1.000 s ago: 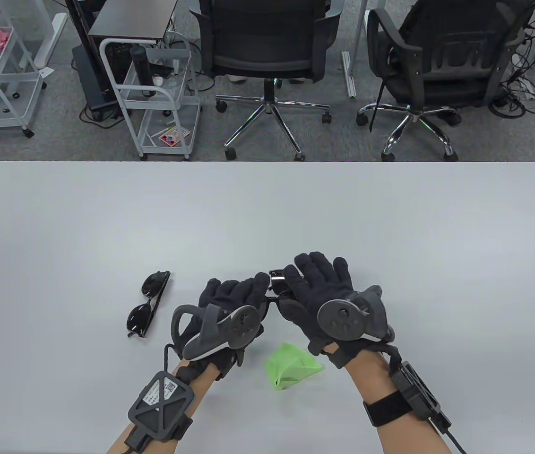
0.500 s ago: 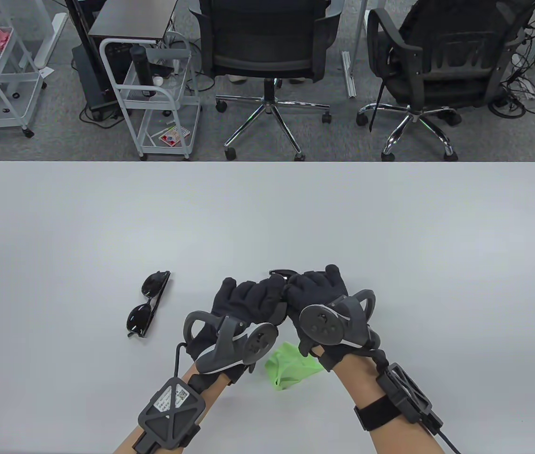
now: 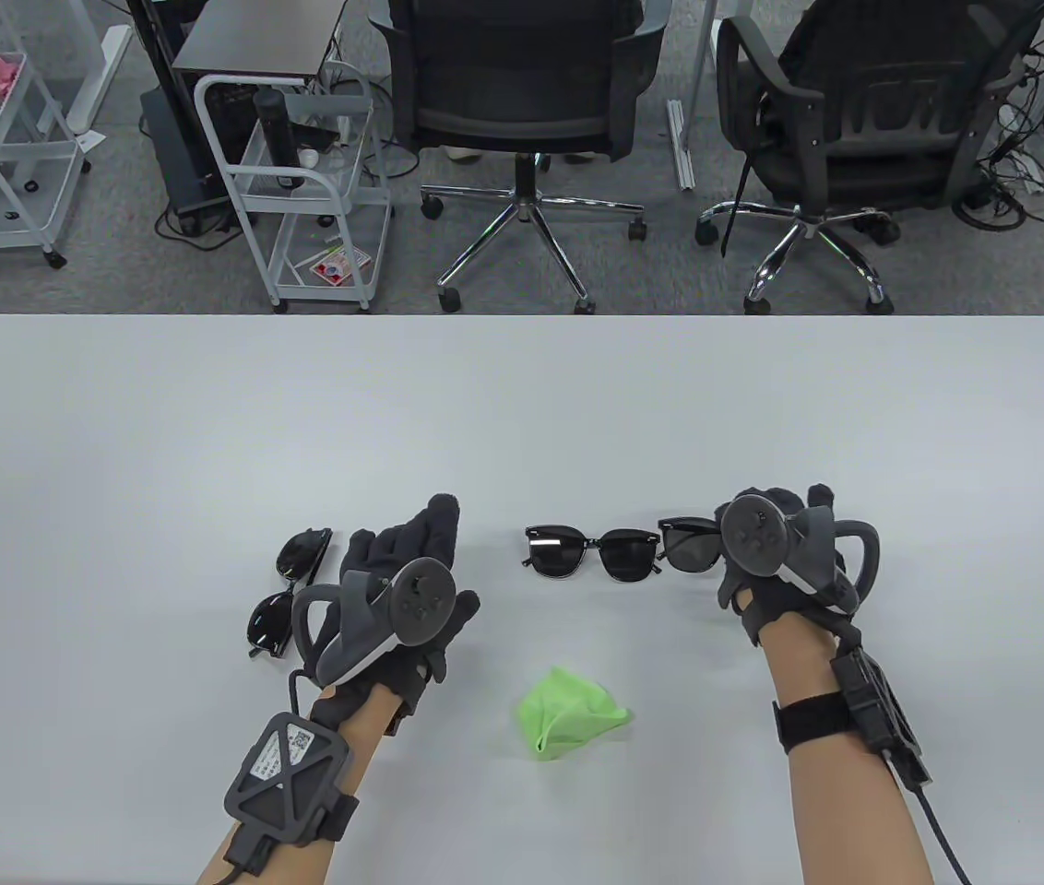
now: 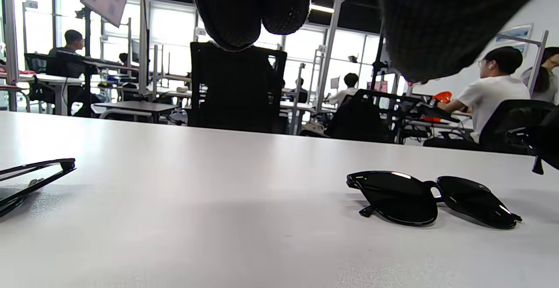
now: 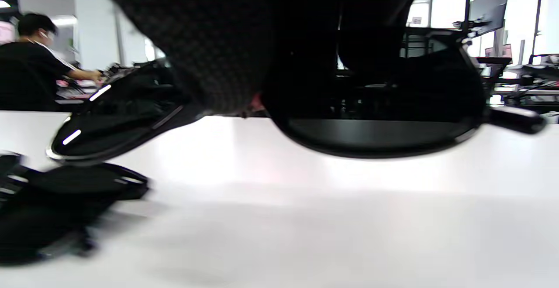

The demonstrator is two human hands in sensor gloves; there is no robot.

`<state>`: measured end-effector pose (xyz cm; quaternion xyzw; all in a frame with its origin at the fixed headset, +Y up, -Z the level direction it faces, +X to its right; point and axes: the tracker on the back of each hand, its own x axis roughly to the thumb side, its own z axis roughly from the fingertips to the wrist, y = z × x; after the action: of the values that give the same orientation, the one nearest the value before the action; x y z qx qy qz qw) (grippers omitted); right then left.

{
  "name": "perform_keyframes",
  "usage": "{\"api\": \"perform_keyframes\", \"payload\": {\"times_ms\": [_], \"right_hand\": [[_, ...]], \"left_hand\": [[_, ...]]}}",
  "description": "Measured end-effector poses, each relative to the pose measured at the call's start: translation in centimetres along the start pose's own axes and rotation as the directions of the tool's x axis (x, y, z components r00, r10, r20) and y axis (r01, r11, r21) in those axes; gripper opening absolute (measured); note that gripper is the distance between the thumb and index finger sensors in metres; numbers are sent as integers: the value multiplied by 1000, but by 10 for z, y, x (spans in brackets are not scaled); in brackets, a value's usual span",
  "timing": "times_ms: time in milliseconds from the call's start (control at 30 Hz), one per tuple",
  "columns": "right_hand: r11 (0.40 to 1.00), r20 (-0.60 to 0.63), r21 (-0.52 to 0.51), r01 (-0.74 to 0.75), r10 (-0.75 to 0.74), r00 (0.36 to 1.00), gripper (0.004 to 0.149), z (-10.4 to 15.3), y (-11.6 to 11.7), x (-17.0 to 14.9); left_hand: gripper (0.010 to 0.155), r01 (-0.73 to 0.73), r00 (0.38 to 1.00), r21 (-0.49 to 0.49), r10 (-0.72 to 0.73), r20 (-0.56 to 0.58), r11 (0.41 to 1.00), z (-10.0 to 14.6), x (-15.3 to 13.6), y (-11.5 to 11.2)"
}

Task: Dust sunglasses

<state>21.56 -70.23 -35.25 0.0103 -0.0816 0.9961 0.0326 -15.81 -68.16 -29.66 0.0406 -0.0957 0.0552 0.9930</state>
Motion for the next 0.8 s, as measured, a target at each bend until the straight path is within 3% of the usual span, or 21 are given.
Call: {"api": "perform_keyframes", "payload": {"times_ms": [167, 467, 667, 800], "right_hand": [[996, -8, 93, 11, -11, 1000, 41, -9, 27, -10], [981, 19, 190, -33, 30, 999, 42, -14, 46, -1], [982, 21, 191, -11, 7, 1000, 48, -9, 46, -4], [996, 49, 89, 6, -10, 999, 56, 0, 20, -1]], "left_hand": [[99, -18, 1000, -22, 18, -21, 1000, -3, -5, -2], [99, -34, 999, -46, 32, -43, 998, -4, -11, -4], [99, -59, 996, -63, 54, -75, 996, -5, -18, -4], [99, -65, 994, -71, 58, -91, 995, -5, -22, -5]]}}
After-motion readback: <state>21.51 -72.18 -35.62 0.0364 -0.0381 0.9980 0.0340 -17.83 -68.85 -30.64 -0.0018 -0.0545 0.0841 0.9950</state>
